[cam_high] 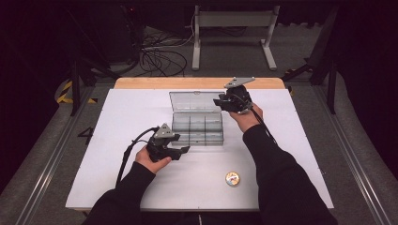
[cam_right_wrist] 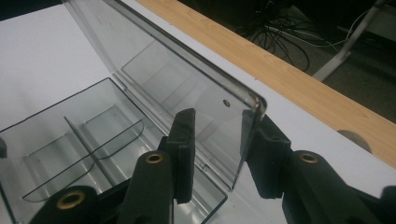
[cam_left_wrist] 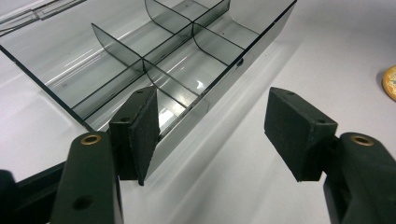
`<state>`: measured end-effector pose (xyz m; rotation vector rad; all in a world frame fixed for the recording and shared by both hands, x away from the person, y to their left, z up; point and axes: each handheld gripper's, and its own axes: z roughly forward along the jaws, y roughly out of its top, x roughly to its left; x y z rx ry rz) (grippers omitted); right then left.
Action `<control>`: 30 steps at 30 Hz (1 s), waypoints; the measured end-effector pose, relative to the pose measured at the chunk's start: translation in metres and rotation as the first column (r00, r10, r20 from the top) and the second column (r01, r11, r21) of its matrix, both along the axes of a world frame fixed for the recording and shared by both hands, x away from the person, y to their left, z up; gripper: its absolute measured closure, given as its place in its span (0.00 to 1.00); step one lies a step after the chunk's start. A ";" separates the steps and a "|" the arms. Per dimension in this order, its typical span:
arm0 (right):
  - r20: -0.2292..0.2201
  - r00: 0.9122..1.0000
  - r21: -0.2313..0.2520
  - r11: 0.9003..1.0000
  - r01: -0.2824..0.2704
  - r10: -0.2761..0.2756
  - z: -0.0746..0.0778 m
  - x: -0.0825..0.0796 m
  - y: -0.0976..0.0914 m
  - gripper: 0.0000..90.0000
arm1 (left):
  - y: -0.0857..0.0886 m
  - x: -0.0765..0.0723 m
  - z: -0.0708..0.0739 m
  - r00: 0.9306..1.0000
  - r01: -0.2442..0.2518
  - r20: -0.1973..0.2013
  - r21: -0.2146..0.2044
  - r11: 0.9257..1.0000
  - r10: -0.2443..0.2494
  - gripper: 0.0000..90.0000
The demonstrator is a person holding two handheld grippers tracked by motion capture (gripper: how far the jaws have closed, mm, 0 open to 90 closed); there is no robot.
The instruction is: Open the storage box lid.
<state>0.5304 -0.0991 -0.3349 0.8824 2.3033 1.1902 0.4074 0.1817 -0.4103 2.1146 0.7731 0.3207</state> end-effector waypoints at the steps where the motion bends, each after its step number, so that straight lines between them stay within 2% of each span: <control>1: -0.003 1.000 0.006 1.000 0.004 -0.004 0.000 0.001 0.000 0.73 | 0.001 0.000 0.000 1.000 -0.002 0.002 -0.001 1.000 0.002 0.41; 7: -0.020 1.000 0.037 0.999 0.024 -0.024 -0.001 0.007 0.000 0.70 | 0.003 0.001 0.000 1.000 -0.002 -0.010 -0.008 1.000 0.002 0.41; 12: -0.032 0.999 0.056 0.998 0.034 -0.032 -0.006 0.014 0.000 0.61 | 0.004 0.001 0.000 1.000 -0.005 -0.006 0.000 1.000 0.005 0.41; 30: -0.077 0.995 0.082 0.994 0.067 -0.061 -0.027 0.031 0.003 0.39 | 0.004 0.001 0.001 1.000 -0.003 -0.015 -0.010 1.000 0.002 0.41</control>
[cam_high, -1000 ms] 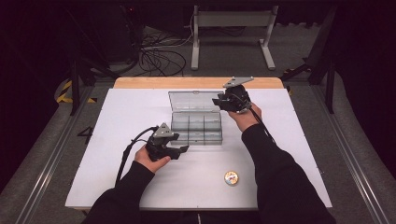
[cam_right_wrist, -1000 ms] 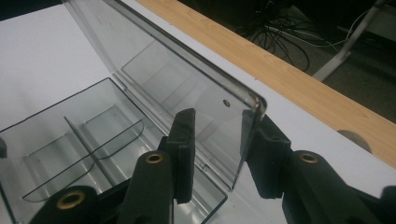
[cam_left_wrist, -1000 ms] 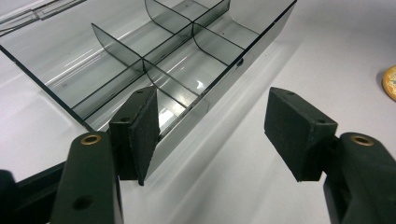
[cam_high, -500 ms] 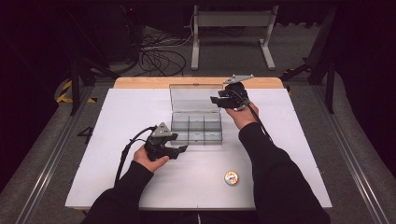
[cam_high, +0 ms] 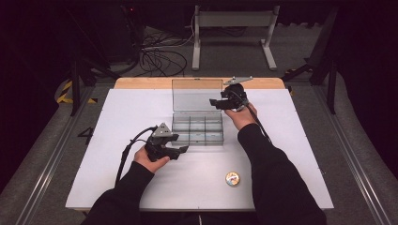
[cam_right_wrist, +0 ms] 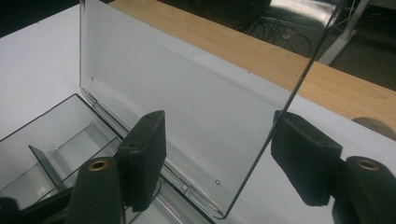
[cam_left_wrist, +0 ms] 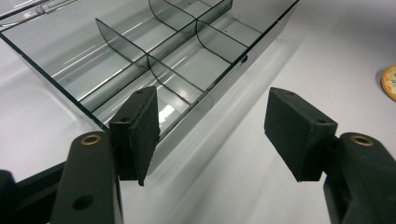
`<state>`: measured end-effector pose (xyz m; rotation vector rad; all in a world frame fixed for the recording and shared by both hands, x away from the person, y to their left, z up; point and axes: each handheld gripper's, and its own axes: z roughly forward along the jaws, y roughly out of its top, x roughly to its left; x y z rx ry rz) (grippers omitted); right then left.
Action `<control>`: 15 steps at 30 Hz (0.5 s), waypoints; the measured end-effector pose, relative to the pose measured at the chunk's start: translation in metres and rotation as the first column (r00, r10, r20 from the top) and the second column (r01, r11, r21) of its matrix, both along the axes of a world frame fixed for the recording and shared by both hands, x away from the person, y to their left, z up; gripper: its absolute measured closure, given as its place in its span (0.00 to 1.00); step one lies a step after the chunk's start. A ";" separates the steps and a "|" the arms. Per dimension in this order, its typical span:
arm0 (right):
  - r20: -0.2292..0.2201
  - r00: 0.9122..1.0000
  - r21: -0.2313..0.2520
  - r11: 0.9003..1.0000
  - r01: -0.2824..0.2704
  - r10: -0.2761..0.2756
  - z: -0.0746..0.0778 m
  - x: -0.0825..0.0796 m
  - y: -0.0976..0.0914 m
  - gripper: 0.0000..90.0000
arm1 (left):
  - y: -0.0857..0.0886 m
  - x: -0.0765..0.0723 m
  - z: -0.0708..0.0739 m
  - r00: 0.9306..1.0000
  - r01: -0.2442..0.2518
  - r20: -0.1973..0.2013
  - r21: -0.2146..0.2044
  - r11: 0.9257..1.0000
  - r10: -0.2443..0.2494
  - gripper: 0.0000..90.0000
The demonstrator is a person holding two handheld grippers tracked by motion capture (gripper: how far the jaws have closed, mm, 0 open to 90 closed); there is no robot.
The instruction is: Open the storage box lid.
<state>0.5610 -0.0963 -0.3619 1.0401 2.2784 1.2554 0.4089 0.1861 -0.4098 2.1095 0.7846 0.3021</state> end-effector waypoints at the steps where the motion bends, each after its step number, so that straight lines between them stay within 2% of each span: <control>1: -0.002 1.000 0.002 1.000 0.000 0.000 -0.001 0.001 0.000 0.38 | 0.000 0.000 0.000 1.000 0.000 0.007 0.006 1.000 0.000 0.41; 5: -0.017 1.000 0.027 1.000 -0.008 0.008 -0.005 0.007 -0.001 0.36 | 0.000 0.001 0.000 1.000 0.003 0.002 -0.002 1.000 -0.003 0.40; 15: -0.048 0.999 0.039 0.999 0.004 -0.002 -0.013 0.014 0.000 0.32 | 0.000 0.001 0.000 1.000 0.004 -0.008 -0.011 1.000 -0.004 0.40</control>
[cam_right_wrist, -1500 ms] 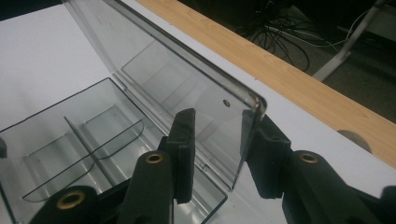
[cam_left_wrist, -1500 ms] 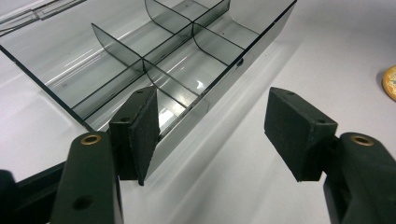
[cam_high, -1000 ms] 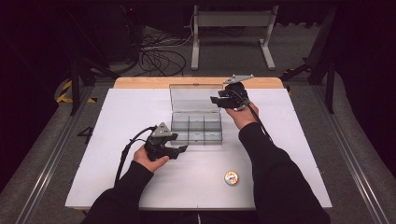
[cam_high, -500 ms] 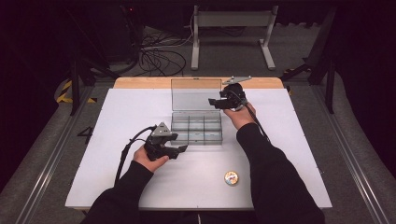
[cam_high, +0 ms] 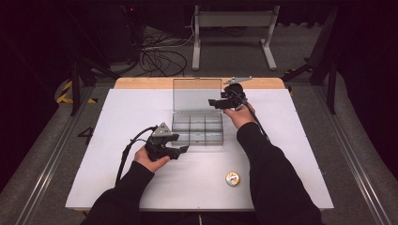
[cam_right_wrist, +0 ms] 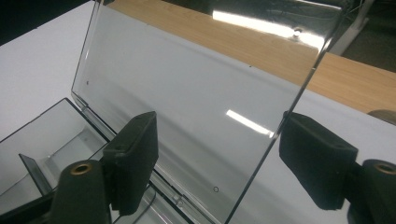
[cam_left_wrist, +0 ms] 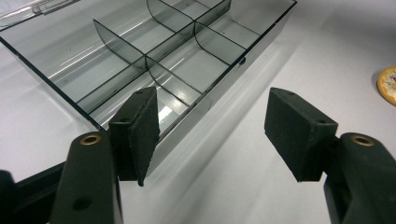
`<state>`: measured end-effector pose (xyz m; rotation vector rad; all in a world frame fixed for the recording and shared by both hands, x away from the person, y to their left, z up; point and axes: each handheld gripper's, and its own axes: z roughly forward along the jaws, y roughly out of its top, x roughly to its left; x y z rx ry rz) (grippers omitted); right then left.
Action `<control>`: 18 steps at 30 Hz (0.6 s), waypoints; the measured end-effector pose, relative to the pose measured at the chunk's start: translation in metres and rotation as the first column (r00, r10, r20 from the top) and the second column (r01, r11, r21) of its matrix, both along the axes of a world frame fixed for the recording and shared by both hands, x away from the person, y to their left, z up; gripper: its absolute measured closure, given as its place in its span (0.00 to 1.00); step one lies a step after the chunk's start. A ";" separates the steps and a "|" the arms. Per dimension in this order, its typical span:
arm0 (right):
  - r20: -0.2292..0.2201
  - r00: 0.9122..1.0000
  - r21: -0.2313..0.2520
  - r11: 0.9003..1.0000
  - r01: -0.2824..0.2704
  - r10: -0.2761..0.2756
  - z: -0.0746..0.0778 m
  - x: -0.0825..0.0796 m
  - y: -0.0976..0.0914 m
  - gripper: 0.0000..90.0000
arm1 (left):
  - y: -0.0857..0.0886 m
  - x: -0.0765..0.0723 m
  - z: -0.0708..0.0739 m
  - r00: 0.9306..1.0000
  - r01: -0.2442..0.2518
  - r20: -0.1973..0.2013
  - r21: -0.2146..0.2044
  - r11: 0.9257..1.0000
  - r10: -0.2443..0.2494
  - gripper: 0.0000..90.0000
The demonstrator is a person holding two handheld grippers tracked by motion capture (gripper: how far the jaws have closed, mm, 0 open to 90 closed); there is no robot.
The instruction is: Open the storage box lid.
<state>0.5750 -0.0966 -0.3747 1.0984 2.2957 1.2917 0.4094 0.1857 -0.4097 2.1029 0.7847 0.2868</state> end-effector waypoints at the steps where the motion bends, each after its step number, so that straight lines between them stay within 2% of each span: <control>1: -0.003 1.000 -0.002 1.000 0.001 -0.001 -0.001 0.001 0.000 0.31 | 0.000 0.000 0.000 1.000 0.001 0.000 0.001 1.000 -0.001 0.40; 8: -0.031 0.999 -0.003 1.000 0.013 -0.013 -0.007 0.005 0.000 0.29 | 0.001 0.000 0.000 1.000 0.008 0.001 -0.003 1.000 -0.008 0.40; 9: -0.047 0.999 0.014 1.000 0.007 -0.007 -0.009 0.006 -0.001 0.29 | 0.001 0.000 0.000 1.000 0.009 0.001 -0.005 1.000 -0.009 0.40; 18: -0.029 1.000 0.006 1.000 0.004 -0.004 -0.006 0.004 0.001 0.28 | 0.001 0.001 0.000 1.000 0.010 -0.002 -0.007 1.000 -0.010 0.41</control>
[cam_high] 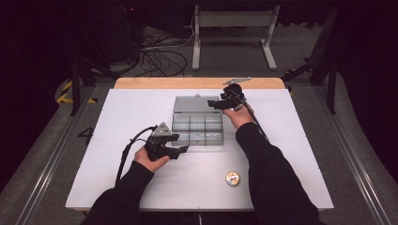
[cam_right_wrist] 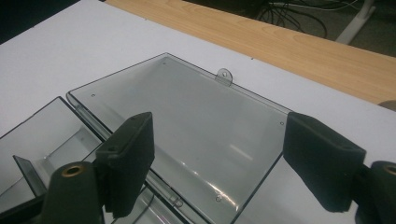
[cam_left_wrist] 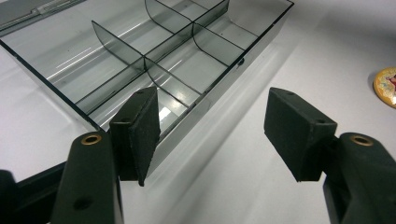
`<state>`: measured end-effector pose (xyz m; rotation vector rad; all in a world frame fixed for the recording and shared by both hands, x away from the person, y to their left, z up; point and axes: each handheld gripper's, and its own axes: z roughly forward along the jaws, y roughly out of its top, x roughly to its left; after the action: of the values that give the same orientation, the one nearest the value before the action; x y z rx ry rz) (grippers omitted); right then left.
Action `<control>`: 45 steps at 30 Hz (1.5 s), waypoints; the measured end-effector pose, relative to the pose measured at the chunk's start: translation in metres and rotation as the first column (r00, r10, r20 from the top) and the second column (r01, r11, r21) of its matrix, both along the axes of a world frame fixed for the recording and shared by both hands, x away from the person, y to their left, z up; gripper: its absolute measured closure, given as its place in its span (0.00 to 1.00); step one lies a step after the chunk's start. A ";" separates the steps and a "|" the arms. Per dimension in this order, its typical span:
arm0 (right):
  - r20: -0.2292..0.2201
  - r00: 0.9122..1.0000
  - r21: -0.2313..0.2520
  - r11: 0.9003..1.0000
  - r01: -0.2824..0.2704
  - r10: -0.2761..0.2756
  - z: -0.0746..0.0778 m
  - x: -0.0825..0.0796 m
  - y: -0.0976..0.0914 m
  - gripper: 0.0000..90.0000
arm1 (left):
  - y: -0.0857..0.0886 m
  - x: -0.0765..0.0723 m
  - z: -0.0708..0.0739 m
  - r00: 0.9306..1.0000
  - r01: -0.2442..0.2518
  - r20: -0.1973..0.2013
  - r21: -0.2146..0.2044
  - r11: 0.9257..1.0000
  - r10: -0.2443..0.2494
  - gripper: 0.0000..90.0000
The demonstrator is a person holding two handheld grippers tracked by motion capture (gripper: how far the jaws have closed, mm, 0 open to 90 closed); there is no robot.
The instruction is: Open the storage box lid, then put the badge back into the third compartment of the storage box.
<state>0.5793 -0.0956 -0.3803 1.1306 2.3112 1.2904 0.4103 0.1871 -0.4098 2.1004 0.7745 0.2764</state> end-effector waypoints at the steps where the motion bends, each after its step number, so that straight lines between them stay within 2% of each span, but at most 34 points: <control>1: 0.001 1.000 0.001 1.000 -0.003 0.003 0.001 -0.001 0.000 0.28 | 0.000 0.000 0.000 1.000 0.003 0.002 0.002 1.000 -0.003 0.41; 3: 0.005 1.000 -0.004 1.000 -0.006 0.006 0.005 -0.003 -0.001 0.27 | 0.000 0.000 0.000 1.000 -0.006 -0.005 -0.009 1.000 0.006 0.41; 6: 0.013 1.000 -0.008 1.000 -0.009 0.009 0.014 -0.009 -0.004 0.26 | 0.000 -0.002 0.002 1.000 -0.003 0.012 -0.007 1.000 0.003 0.40; 7: 0.019 1.000 -0.011 1.000 -0.014 0.014 0.022 -0.016 -0.007 0.26 | 0.001 -0.004 0.005 0.999 -0.008 0.036 -0.017 1.000 0.008 0.37; 8: 0.023 1.000 -0.013 1.000 -0.020 0.021 0.027 -0.020 -0.008 0.25 | 0.001 -0.004 0.005 0.999 -0.008 0.036 -0.017 1.000 0.008 0.36; 11: 0.046 0.998 -0.008 0.999 -0.035 0.036 0.034 -0.029 -0.012 0.25 | 0.005 -0.006 0.010 0.997 -0.015 0.072 -0.040 0.999 0.018 0.36; 12: 0.062 0.997 0.007 0.999 -0.051 0.050 0.041 -0.040 -0.016 0.24 | 0.007 -0.007 0.012 0.997 -0.015 0.080 -0.041 0.999 0.019 0.36; 13: 0.062 0.997 0.007 0.999 -0.051 0.050 0.041 -0.040 -0.016 0.24 | 0.008 -0.008 0.013 0.996 -0.016 0.084 -0.044 0.999 0.019 0.36; 14: 0.088 0.994 0.001 0.997 -0.071 0.070 0.046 -0.051 -0.020 0.24 | 0.008 -0.010 0.014 0.996 -0.019 0.086 -0.042 0.999 0.023 0.35; 15: 0.088 0.994 0.001 0.997 -0.071 0.070 0.046 -0.051 -0.020 0.24 | 0.009 -0.011 0.015 0.996 -0.023 0.086 -0.045 0.999 0.027 0.35; 16: 0.106 0.990 -0.004 0.996 -0.091 0.091 0.050 -0.062 -0.024 0.23 | 0.011 -0.013 0.016 0.995 -0.025 0.095 -0.046 0.999 0.029 0.33; 18: 0.112 0.989 -0.006 0.995 -0.099 0.099 0.052 -0.066 -0.025 0.23 | 0.012 -0.016 0.017 0.994 -0.030 0.102 -0.052 0.998 0.036 0.32; 21: 0.139 0.982 -0.014 0.991 -0.130 0.130 0.057 -0.087 -0.029 0.22 | 0.017 -0.021 0.020 0.992 -0.043 0.115 -0.052 0.998 0.049 0.30; 22: 0.159 0.977 -0.019 0.990 -0.142 0.143 0.059 -0.099 -0.033 0.22 | 0.019 -0.023 0.021 0.992 -0.047 0.118 -0.055 0.997 0.054 0.29; 23: 0.159 0.977 -0.019 0.990 -0.142 0.143 0.059 -0.099 -0.033 0.22 | 0.022 -0.025 0.022 0.991 -0.054 0.121 -0.061 0.997 0.061 0.29; 24: 0.167 0.973 -0.018 0.988 -0.156 0.157 0.060 -0.111 -0.037 0.22 | 0.024 -0.027 0.022 0.990 -0.058 0.124 -0.066 0.996 0.066 0.28; 25: 0.167 0.973 -0.018 0.988 -0.156 0.157 0.060 -0.111 -0.037 0.22 | 0.027 -0.028 0.023 0.989 -0.063 0.132 -0.069 0.996 0.072 0.28; 27: 0.181 0.969 -0.016 0.985 -0.171 0.171 0.060 -0.126 -0.042 0.21 | 0.030 -0.032 0.024 0.988 -0.071 0.131 -0.078 0.994 0.081 0.27; 30: 0.184 0.967 -0.016 0.984 -0.177 0.177 0.059 -0.134 -0.045 0.21 | 0.036 -0.036 0.025 0.985 -0.082 0.147 -0.079 0.993 0.093 0.26; 34: 0.191 0.961 -0.016 0.979 -0.203 0.202 0.057 -0.151 -0.051 0.18 | 0.040 -0.043 0.022 0.984 -0.090 0.149 -0.084 0.992 0.102 0.25; 35: 0.198 0.957 -0.011 0.977 -0.211 0.209 0.055 -0.159 -0.054 0.18 | 0.041 -0.045 0.022 0.984 -0.092 0.148 -0.080 0.993 0.103 0.25; 37: 0.202 0.956 -0.002 0.977 -0.215 0.211 0.054 -0.162 -0.056 0.18 | 0.043 -0.048 0.021 0.984 -0.094 0.145 -0.087 0.992 0.106 0.25; 39: 0.203 0.956 0.015 0.975 -0.221 0.214 0.053 -0.168 -0.059 0.18 | 0.046 -0.050 0.022 0.980 -0.097 0.163 -0.086 0.991 0.110 0.24; 41: 0.196 0.956 0.026 0.974 -0.226 0.217 0.050 -0.172 -0.061 0.17 | 0.047 -0.053 0.022 0.981 -0.098 0.158 -0.089 0.991 0.111 0.24; 45: 0.191 0.956 0.014 0.973 -0.228 0.222 0.047 -0.178 -0.064 0.16 | 0.048 -0.056 0.021 0.978 -0.106 0.168 -0.090 0.990 0.120 0.23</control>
<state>0.4009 -0.1593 -0.3332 0.7336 2.3334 1.4549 0.3548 0.2354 -0.3887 1.9306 0.7890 0.4759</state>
